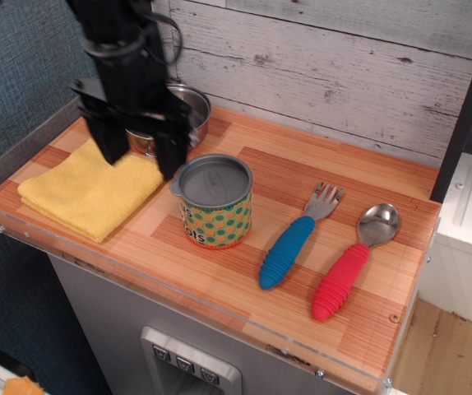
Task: Move the can to the back edge of the table
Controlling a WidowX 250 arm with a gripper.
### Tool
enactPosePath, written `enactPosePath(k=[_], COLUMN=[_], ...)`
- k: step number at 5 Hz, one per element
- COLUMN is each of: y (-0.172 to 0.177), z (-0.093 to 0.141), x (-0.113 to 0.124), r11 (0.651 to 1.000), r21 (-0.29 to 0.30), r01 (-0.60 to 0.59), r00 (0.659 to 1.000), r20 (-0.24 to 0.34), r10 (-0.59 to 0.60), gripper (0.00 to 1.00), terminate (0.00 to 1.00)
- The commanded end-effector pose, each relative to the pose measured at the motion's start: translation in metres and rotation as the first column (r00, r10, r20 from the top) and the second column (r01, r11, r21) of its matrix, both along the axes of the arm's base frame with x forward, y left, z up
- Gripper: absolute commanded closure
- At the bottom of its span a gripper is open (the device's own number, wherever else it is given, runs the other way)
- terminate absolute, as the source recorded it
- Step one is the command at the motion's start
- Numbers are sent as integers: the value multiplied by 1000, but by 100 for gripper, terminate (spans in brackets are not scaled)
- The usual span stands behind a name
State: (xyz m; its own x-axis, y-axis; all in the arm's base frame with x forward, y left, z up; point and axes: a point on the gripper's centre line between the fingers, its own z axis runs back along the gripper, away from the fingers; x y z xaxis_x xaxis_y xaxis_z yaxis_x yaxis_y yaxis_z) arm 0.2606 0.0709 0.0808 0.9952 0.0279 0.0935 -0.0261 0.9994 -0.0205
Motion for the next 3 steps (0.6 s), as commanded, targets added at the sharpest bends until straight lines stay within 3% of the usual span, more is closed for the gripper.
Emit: enactPosePath(k=[1,3], y=[-21,-30], z=[-4,-16], x=[-9,-13], r11=[982,952], r21=[61,57], r01=[180,300], r00=[983,943], r20=[-58,-172], r10=[-177,-286], gripper=[0,0], terminate=[0,0])
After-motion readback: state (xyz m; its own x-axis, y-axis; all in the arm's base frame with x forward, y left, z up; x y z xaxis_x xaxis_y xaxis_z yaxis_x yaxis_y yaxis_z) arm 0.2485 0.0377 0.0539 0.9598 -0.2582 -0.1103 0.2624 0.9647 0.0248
